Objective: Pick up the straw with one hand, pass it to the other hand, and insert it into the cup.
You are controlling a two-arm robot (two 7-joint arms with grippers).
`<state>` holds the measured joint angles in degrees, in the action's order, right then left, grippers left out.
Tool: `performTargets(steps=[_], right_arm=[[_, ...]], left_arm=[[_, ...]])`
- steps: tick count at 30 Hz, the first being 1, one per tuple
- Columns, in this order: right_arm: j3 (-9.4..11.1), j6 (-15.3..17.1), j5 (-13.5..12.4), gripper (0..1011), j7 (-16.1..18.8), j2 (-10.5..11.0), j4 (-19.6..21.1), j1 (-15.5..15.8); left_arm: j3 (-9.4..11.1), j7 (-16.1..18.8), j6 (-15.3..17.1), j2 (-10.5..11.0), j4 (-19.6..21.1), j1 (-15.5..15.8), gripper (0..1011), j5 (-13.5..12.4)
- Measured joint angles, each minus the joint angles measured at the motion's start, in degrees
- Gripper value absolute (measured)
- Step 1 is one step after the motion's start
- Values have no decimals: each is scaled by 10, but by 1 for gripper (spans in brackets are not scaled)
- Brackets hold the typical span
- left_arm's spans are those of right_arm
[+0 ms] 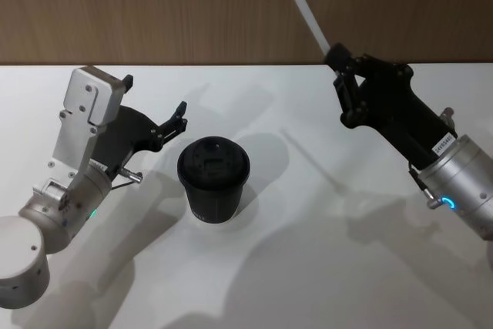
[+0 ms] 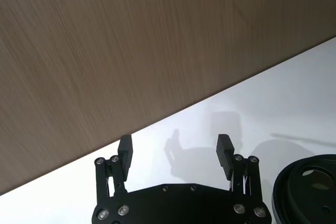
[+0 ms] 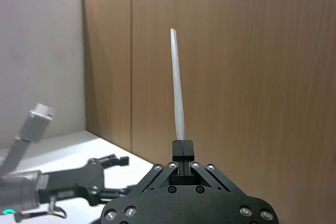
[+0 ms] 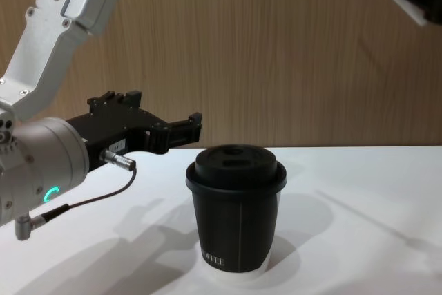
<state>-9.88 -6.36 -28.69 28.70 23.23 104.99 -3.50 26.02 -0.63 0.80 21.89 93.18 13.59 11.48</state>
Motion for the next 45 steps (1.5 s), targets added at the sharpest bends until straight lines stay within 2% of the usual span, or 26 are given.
performTargets(steps=[6, 16, 29, 39, 45], right_arm=[[-9, 3, -17, 0, 10, 0, 9, -3], [-32, 34, -40, 0, 16, -1, 12, -19], [-66, 65, -51, 0, 25, -5, -14, -52], [-80, 75, -59, 0, 27, -7, -24, -65], [-83, 78, -61, 0, 28, -8, -28, -70]], left_arm=[[0, 0, 0, 0, 0, 0, 1003, 0], [0, 0, 0, 0, 0, 0, 1003, 0], [0, 0, 0, 0, 0, 0, 1003, 0], [-3, -2, -2, -1, 0, -2, 1003, -1], [-12, -11, -9, -3, 3, -5, 1003, 10]])
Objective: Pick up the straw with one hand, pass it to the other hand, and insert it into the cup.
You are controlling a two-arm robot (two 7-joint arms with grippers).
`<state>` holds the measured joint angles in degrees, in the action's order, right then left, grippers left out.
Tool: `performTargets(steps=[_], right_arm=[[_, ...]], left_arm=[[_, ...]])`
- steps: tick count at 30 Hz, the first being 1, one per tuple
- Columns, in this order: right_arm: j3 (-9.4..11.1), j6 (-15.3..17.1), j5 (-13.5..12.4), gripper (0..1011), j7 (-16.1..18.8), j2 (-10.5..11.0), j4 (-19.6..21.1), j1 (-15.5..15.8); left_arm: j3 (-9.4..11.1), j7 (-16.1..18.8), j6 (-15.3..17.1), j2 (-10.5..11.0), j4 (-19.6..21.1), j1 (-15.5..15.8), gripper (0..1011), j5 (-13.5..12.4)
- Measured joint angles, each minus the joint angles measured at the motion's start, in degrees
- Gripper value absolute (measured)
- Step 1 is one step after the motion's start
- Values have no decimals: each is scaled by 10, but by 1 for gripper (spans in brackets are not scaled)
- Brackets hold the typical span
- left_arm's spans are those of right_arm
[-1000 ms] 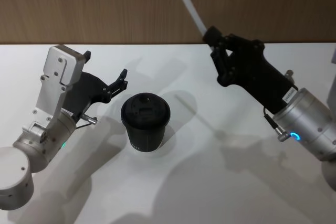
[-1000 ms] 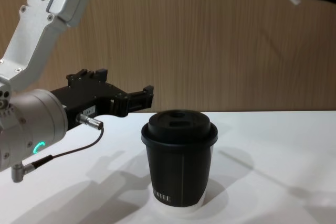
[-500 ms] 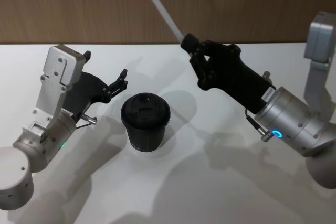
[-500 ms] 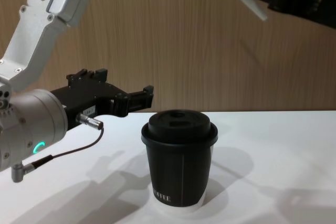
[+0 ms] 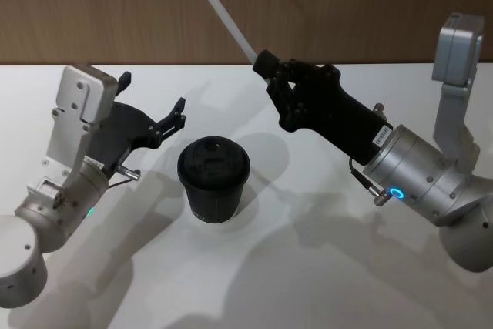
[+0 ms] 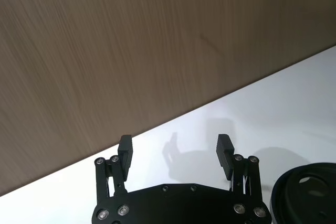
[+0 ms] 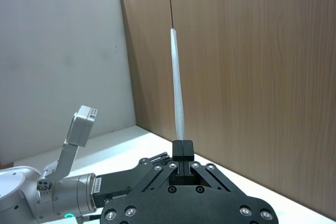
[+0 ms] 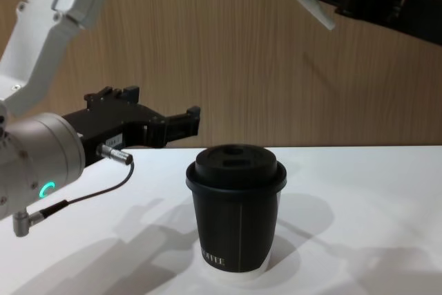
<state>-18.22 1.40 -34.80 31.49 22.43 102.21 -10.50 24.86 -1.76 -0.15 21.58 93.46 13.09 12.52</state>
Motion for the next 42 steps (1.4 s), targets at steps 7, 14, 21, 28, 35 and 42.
performTargets(steps=[7, 14, 21, 28, 35, 42], right_arm=[[-3, 2, -2, 0, 0, 0, -2, -3], [-5, 3, -3, 0, 1, -1, -3, -5], [-5, 3, -3, 0, 1, -1, -4, -6], [-6, 4, -4, 0, 1, -1, -4, -6], [-6, 4, -4, 0, 1, -1, -5, -7], [-7, 4, -4, 0, 1, -1, -5, -7]], left_arm=[[-16, -33, -17, -2, 6, -4, 1003, 41], [-31, -76, -30, -2, 13, -8, 1003, 85], [-53, -144, -42, 4, 22, -12, 1003, 154], [-71, -203, -46, 13, 33, -17, 1003, 216], [-87, -268, -49, 18, 41, -20, 1003, 288], [-95, -336, -58, 14, 42, -16, 1003, 354]])
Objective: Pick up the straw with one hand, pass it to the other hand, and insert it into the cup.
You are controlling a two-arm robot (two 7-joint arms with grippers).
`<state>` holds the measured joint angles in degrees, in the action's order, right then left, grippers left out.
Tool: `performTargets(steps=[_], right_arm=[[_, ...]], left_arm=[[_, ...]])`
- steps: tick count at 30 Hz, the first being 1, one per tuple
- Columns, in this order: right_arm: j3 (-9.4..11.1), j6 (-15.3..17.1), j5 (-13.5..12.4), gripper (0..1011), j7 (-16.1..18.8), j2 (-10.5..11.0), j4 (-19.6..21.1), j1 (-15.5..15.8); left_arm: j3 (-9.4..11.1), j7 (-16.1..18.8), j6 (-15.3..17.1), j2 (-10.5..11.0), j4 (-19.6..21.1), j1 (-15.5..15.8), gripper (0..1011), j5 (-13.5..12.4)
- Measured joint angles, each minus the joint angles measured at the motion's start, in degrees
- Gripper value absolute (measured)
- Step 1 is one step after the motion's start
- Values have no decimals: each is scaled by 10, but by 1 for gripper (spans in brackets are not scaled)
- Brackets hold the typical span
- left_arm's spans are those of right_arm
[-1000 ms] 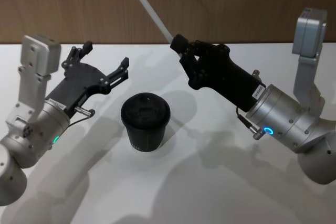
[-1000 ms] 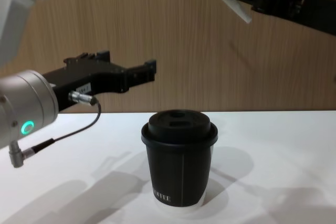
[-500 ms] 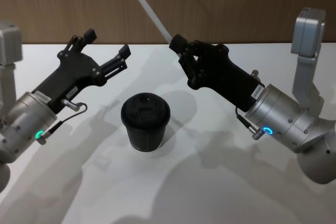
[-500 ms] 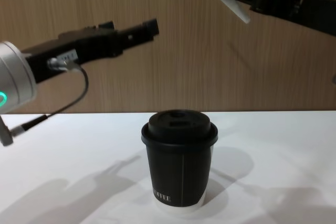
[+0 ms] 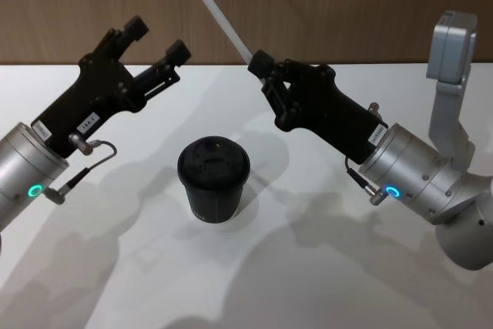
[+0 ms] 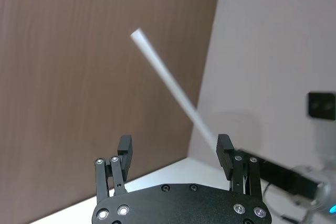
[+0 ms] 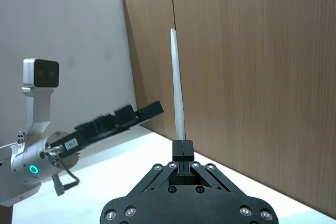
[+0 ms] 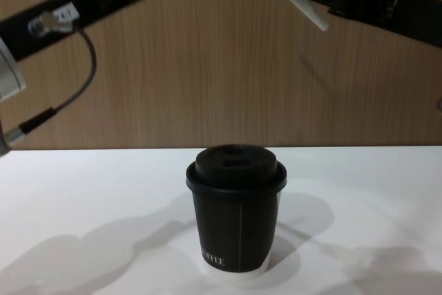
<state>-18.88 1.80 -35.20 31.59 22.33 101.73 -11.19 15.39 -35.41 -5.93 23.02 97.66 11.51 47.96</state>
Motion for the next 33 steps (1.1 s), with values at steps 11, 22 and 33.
performTargets(steps=[11, 22, 33], right_arm=[[0, 0, 0, 0, 0, 0, 0, 0], [0, 0, 0, 0, 0, 0, 0, 0], [0, 0, 0, 0, 0, 0, 0, 0]], left_arm=[[1, -55, -3, -13, -14, 11, 1003, 63], [11, -73, -2, -33, -43, 27, 1003, 104], [28, -83, 22, -55, -81, 52, 1002, 145]])
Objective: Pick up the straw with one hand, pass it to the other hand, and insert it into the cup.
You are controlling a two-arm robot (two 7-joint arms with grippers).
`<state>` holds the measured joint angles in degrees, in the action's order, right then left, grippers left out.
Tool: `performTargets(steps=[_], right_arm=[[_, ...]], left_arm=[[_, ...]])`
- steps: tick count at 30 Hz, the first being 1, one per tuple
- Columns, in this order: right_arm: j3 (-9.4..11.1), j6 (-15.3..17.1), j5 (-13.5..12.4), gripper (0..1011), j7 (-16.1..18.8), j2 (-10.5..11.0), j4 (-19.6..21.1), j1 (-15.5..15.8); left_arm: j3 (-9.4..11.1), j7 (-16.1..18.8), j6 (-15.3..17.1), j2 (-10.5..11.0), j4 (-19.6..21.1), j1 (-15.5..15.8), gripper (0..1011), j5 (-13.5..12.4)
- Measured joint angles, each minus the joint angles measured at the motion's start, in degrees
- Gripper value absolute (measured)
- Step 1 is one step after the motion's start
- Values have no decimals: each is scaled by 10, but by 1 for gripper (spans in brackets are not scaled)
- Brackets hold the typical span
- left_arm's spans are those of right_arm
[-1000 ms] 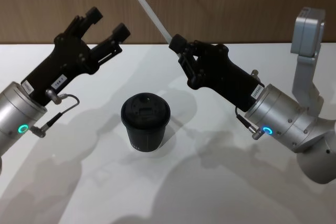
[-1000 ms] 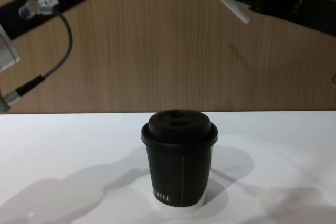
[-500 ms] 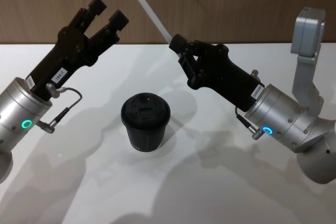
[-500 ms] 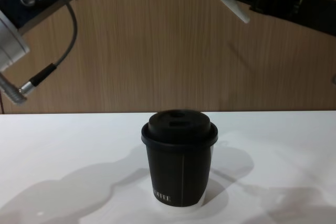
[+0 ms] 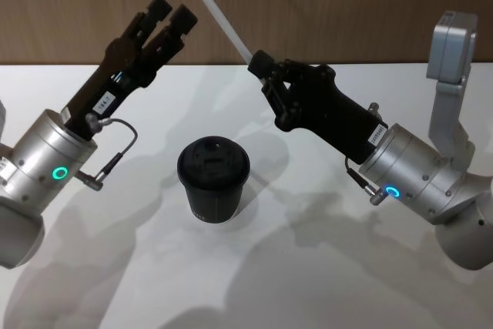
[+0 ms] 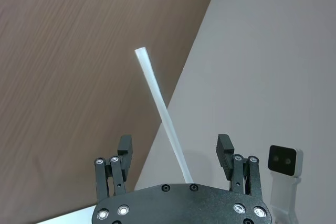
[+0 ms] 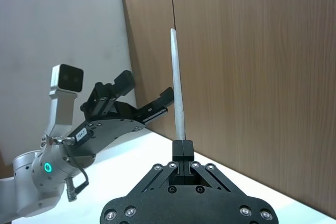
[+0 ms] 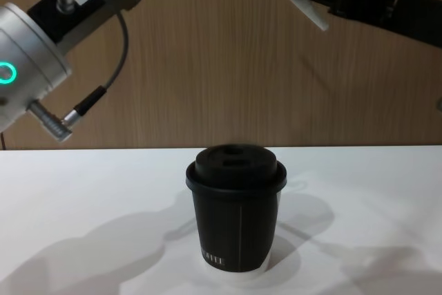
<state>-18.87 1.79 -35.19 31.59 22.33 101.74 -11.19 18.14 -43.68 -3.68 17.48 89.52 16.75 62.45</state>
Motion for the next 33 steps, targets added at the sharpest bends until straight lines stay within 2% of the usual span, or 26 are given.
performTargets(steps=[9, 24, 33], right_arm=[[0, 0, 0, 0, 0, 0, 0, 0], [0, 0, 0, 0, 0, 0, 0, 0], [0, 0, 0, 0, 0, 0, 0, 0]], left_arm=[[13, -6, 17, -13, -25, 21, 1003, 23], [32, -20, 36, -25, -63, 56, 1003, 42], [42, -35, 43, -37, -101, 85, 1003, 54]])
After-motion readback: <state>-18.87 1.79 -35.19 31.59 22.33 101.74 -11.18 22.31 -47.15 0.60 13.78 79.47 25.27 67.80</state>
